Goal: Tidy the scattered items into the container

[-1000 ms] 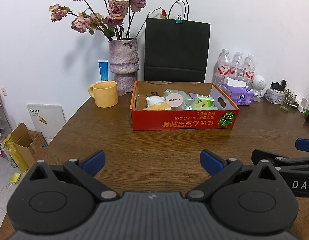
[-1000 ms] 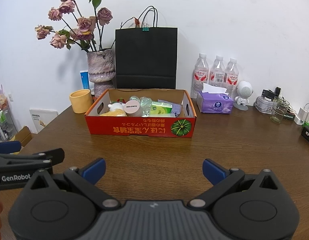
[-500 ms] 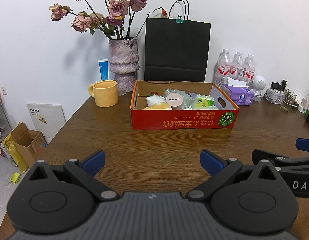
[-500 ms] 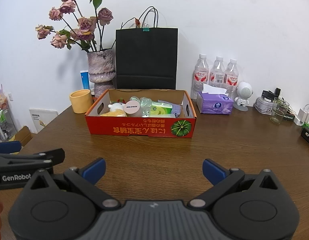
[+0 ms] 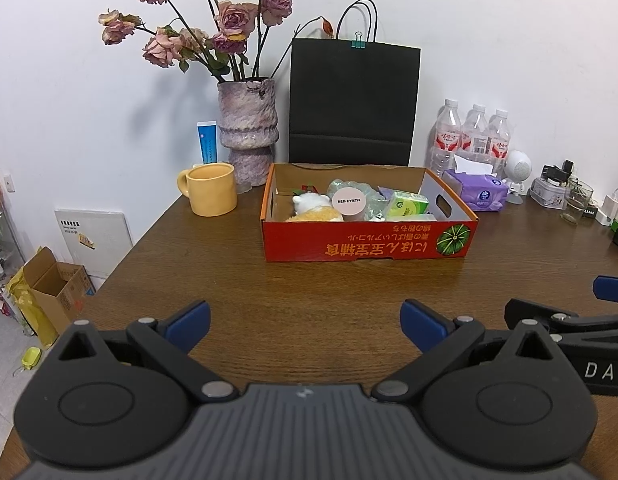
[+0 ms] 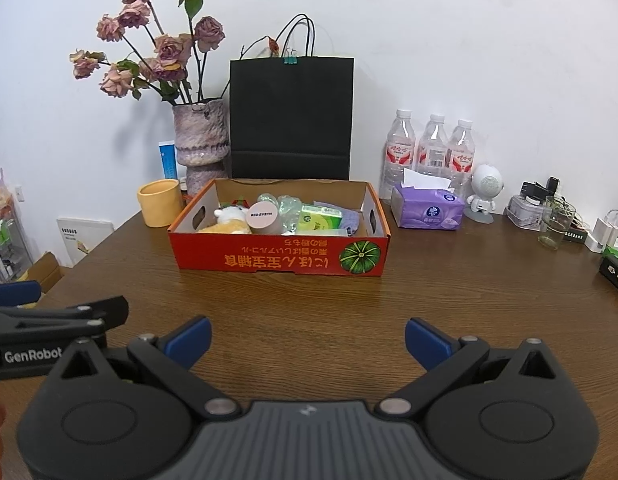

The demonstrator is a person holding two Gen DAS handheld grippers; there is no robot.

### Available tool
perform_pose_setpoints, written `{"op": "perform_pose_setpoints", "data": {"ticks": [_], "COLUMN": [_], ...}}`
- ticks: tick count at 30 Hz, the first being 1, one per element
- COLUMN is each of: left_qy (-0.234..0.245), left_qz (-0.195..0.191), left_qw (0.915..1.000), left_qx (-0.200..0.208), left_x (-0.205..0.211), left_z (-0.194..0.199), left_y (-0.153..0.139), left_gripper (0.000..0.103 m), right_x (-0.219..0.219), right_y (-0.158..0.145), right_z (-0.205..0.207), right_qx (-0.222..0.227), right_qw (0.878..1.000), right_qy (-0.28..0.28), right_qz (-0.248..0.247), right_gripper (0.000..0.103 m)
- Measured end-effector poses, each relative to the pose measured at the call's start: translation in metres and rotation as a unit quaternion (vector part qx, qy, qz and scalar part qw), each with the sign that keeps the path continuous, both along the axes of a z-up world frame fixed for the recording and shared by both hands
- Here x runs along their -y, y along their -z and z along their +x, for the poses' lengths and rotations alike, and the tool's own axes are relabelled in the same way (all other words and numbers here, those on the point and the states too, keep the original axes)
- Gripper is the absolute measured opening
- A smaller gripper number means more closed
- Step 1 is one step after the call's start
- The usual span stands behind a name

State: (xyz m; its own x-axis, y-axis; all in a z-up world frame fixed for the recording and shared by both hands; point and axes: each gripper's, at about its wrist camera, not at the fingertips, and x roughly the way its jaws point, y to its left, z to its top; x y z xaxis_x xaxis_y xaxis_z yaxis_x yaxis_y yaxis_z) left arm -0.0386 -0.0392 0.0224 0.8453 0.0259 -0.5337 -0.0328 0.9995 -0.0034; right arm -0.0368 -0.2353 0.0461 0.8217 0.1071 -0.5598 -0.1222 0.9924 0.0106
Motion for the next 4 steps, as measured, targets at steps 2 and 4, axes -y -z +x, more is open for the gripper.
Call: {"op": "perform_pose_setpoints", "data": {"ticks": [2,4], "left_qy": [0.000,0.000], "left_qz": [0.002,0.005], "left_qw": [1.0000,0.9999], "left_qx": [0.005,0.009], "left_x": [0.0008,0.0017], "left_z": [-0.0008,-0.0015], "left_y": [-0.0005,-0.0010], "left_gripper": [0.103,0.103], "right_x": [0.0010,0.0014], "right_y": [-0.0005,-0.0004], "right_z": [-0.0003,-0.0006], "right_qx": [0.001,0.001], "right_qw": [1.000,1.000], "right_qy": [0.001,0.001], "right_qz": [0.001,0.001], "right_gripper": [0.103,0.103]}}
